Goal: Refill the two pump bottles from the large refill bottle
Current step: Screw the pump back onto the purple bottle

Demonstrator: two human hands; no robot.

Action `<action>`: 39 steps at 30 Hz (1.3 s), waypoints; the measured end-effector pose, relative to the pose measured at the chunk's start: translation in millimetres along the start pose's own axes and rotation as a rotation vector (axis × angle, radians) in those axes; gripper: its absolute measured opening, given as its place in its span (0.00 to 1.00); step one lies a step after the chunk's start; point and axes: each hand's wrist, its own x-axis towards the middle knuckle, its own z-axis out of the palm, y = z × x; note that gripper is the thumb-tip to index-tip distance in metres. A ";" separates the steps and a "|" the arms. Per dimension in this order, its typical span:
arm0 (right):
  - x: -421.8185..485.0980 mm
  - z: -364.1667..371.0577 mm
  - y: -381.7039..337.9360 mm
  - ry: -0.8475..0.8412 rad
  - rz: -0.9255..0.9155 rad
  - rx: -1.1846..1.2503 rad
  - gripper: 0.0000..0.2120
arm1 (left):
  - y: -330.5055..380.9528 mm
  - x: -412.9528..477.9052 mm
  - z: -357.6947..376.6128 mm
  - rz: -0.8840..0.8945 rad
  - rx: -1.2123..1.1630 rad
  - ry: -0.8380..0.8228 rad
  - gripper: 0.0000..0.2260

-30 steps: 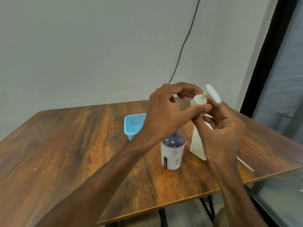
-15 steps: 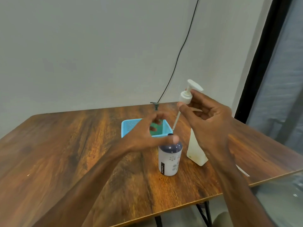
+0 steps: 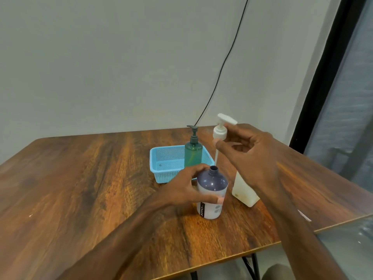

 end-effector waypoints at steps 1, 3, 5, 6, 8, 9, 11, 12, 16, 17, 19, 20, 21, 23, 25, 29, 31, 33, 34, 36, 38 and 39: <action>2.0 -2.5 -4.1 0.021 -0.020 0.021 0.22 | 0.2 -0.2 0.0 0.001 -0.016 -0.006 0.45; 7.9 -8.8 -13.2 0.043 -0.051 0.069 0.22 | 0.2 -0.5 -0.3 -0.003 -0.042 -0.009 0.43; 12.9 -13.3 -19.8 0.044 -0.079 0.077 0.21 | -1.0 -0.3 0.9 -0.002 -0.058 -0.002 0.41; 14.7 -14.7 -21.7 0.043 -0.085 0.081 0.21 | -1.8 -0.5 1.8 -0.004 -0.067 0.003 0.41; 16.7 -15.5 -22.7 0.033 -0.090 0.096 0.20 | -4.3 0.3 3.4 -0.010 -0.099 0.012 0.43; 16.6 -14.6 -21.6 0.023 -0.091 0.089 0.20 | -4.7 0.4 3.5 -0.014 -0.111 0.010 0.44; 15.6 -11.5 -15.9 -0.005 -0.063 0.065 0.20 | -4.6 -0.3 3.9 -0.017 -0.130 -0.005 0.43; 14.2 -9.1 -11.1 -0.028 -0.033 0.051 0.20 | -4.6 -1.1 4.2 -0.024 -0.146 -0.003 0.40; 0.6 3.8 17.1 -0.137 0.097 -0.025 0.19 | -2.0 -6.0 6.7 -0.006 -0.196 0.011 0.33; -4.2 6.4 25.8 -0.155 0.129 -0.049 0.18 | -2.7 -4.9 8.1 0.004 -0.196 0.010 0.34; -15.1 9.6 40.2 -0.173 0.181 -0.115 0.18 | -2.7 -2.6 8.6 0.007 -0.200 0.014 0.38; -20.9 9.7 45.0 -0.173 0.192 -0.161 0.19 | -2.7 -1.7 8.9 0.010 -0.202 0.017 0.40; -27.1 9.1 48.1 -0.170 0.192 -0.196 0.19 | -3.6 -0.7 9.3 0.011 -0.196 0.021 0.42; -38.8 8.2 52.9 -0.145 0.197 -0.199 0.19 | -4.1 -0.3 9.3 0.017 -0.188 0.029 0.42; -46.5 7.2 55.3 -0.126 0.219 -0.189 0.19 | -5.8 -0.5 9.3 0.032 -0.187 0.028 0.38; -44.0 4.8 53.7 -0.150 0.233 -0.099 0.20 | -5.2 -1.0 9.9 0.026 -0.197 0.025 0.35; -38.7 4.2 51.2 -0.150 0.236 -0.020 0.20 | -2.6 -2.0 10.2 0.005 -0.218 0.030 0.34; -36.8 7.7 51.8 -0.138 0.219 -0.059 0.17 | -3.8 -1.8 11.1 0.013 -0.217 0.032 0.34; -37.3 9.8 53.3 -0.121 0.207 -0.092 0.16 | -4.7 -2.0 11.0 0.018 -0.218 0.031 0.33; -39.1 13.3 56.9 -0.079 0.202 -0.130 0.16 | -5.0 -2.8 11.0 0.035 -0.216 0.036 0.31; -39.0 14.8 59.0 -0.070 0.218 -0.131 0.18 | -7.1 -2.3 11.2 0.049 -0.194 0.036 0.31; -38.2 14.8 59.0 -0.086 0.226 -0.119 0.19 | -6.9 -2.6 11.4 0.054 -0.188 0.043 0.31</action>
